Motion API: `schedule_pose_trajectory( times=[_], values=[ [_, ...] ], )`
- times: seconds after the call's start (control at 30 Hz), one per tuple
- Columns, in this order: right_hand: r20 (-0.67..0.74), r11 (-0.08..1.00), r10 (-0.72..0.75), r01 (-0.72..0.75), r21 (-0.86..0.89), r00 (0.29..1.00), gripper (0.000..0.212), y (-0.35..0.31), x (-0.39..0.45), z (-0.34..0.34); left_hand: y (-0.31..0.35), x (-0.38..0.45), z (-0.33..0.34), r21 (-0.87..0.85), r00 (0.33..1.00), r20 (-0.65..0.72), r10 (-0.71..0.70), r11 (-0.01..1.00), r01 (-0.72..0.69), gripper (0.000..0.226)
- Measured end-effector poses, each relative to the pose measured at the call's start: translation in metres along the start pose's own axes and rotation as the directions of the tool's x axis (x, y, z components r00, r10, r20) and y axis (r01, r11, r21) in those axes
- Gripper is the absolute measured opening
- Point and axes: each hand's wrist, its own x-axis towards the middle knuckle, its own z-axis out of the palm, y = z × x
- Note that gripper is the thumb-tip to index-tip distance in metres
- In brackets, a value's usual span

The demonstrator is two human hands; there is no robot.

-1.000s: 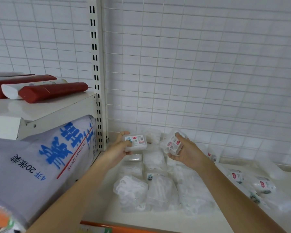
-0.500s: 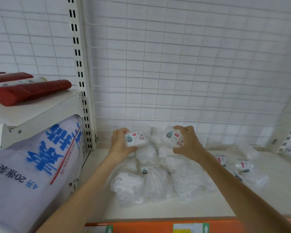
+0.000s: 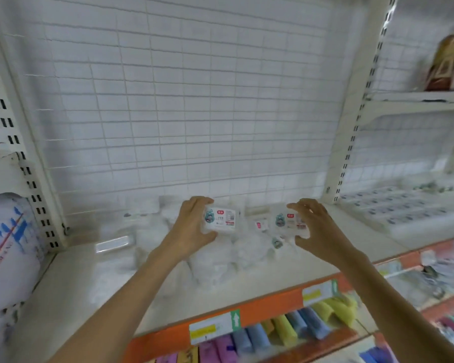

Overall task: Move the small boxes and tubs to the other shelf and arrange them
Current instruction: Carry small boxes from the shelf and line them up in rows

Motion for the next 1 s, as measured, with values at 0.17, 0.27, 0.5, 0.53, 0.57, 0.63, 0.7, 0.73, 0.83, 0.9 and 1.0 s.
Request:
schedule_pose_trajectory(
  times=[0.17,0.27,0.5,0.53,0.57,0.63,0.7,0.73,0.83,0.9,1.0],
  values=[
    [-0.074,0.984,0.178,-0.179,-0.006,0.981,0.071,0.086,-0.068,-0.043,0.080,0.016,0.085,-0.121,0.990,0.060,0.126,0.986,-0.118,0.066],
    [-0.102,0.958,0.275,-0.281,-0.048,0.956,0.071,0.139,-0.115,-0.068,0.127,0.023,0.140,-0.148,0.978,0.119,0.169,0.977,-0.151,0.068],
    [-0.097,0.890,0.444,-0.451,-0.069,0.891,0.071,0.233,-0.211,-0.120,0.224,0.027,0.254,-0.261,0.967,0.175,0.184,0.956,-0.135,0.069],
    [-0.098,0.880,0.461,-0.468,-0.075,0.882,0.072,0.243,-0.221,-0.126,0.233,0.026,0.268,-0.271,0.967,0.179,0.180,0.954,-0.128,0.069],
    [-0.099,0.873,0.473,-0.481,-0.082,0.875,0.073,0.254,-0.229,-0.131,0.243,0.026,0.281,-0.281,0.967,0.187,0.173,0.953,-0.117,0.068],
    [-0.087,0.857,0.501,-0.507,-0.087,0.861,0.072,0.271,-0.244,-0.139,0.258,0.026,0.306,-0.292,0.962,0.216,0.167,0.951,-0.100,0.067],
    [-0.080,0.845,0.521,-0.527,-0.091,0.850,0.070,0.288,-0.255,-0.145,0.271,0.029,0.328,-0.289,0.949,0.250,0.195,0.950,-0.119,0.065],
    [-0.080,0.840,0.530,-0.536,-0.085,0.844,0.069,0.297,-0.260,-0.147,0.277,0.031,0.337,-0.290,0.944,0.256,0.210,0.948,-0.132,0.065],
    [-0.093,0.829,0.551,-0.557,-0.057,0.830,0.070,0.326,-0.270,-0.148,0.293,0.043,0.363,-0.298,0.930,0.295,0.220,0.946,-0.129,0.065],
    [-0.088,0.819,0.567,-0.572,-0.044,0.819,0.071,0.346,-0.271,-0.146,0.304,0.055,0.378,-0.295,0.925,0.317,0.211,0.948,-0.115,0.070],
    [-0.084,0.812,0.578,-0.583,-0.041,0.812,0.070,0.382,-0.262,-0.146,0.319,0.082,0.408,-0.310,0.926,0.306,0.219,0.943,-0.120,0.076]
  ],
)
